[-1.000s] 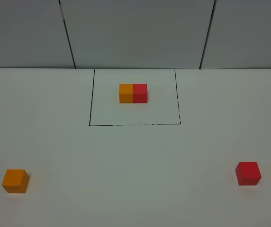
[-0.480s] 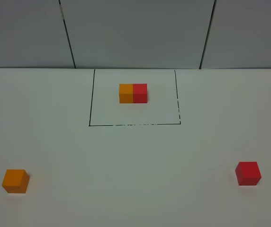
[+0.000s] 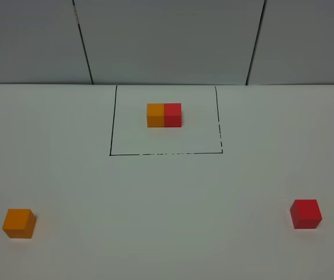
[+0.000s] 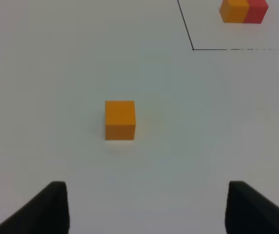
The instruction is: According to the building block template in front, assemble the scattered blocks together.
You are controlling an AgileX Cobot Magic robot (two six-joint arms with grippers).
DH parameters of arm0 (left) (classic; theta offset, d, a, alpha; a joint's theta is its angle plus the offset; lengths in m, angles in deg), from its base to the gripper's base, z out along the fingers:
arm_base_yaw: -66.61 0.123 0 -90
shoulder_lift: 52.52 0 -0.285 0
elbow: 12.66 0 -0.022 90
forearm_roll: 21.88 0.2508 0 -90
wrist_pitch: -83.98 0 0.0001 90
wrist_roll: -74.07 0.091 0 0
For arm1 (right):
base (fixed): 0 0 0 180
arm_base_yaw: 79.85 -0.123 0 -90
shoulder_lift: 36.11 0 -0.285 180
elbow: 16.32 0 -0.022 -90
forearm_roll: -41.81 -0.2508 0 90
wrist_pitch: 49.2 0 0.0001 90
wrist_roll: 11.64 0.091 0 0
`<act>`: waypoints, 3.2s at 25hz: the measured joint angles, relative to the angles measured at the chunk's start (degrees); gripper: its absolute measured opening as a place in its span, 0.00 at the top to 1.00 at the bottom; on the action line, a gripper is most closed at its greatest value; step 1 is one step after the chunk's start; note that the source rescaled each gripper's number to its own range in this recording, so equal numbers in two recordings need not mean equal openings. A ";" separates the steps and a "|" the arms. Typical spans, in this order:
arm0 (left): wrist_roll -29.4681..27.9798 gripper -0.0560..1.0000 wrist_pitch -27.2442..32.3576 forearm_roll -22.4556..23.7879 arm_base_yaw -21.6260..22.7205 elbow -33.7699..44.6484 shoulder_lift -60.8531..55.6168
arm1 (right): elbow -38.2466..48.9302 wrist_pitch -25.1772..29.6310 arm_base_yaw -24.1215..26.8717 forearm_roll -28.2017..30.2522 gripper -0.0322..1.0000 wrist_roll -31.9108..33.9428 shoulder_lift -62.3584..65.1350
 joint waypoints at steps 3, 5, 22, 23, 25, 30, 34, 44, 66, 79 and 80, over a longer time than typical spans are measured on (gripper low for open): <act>0.00 0.49 0.00 0.00 0.00 0.00 0.00 | 0.00 0.00 0.00 0.00 0.52 0.00 0.00; 0.00 0.49 0.00 0.00 0.00 0.00 0.00 | 0.00 0.00 0.00 0.00 0.52 0.00 0.00; 0.00 0.49 0.00 0.00 0.00 0.00 0.00 | 0.00 0.00 0.00 0.00 0.52 0.00 0.00; 0.00 0.47 0.00 0.00 0.00 0.00 0.00 | 0.00 0.00 0.00 0.00 0.52 0.00 0.00; 0.00 0.42 0.00 0.00 0.00 0.00 0.00 | 0.00 0.00 0.00 0.00 0.52 0.00 0.00; 0.00 0.14 0.00 0.00 0.00 0.00 0.00 | 0.00 0.00 0.00 0.00 0.52 0.00 0.00; 0.00 0.00 0.00 0.00 0.00 0.00 0.00 | 0.00 0.00 0.00 0.00 0.52 0.00 0.00; -3.06 0.00 0.01 1.96 0.00 -2.93 4.71 | 0.00 0.00 0.00 0.00 0.52 0.00 0.00; -2.82 0.00 8.21 6.25 0.00 -25.13 66.09 | 0.00 0.00 0.00 0.00 0.52 0.00 0.00; -1.10 0.00 2.78 9.68 0.00 -25.19 74.66 | 0.00 0.00 0.00 0.00 0.52 0.00 0.00; -0.79 0.00 2.23 9.45 0.00 -25.19 75.23 | 0.00 0.00 0.00 0.00 0.52 0.00 0.00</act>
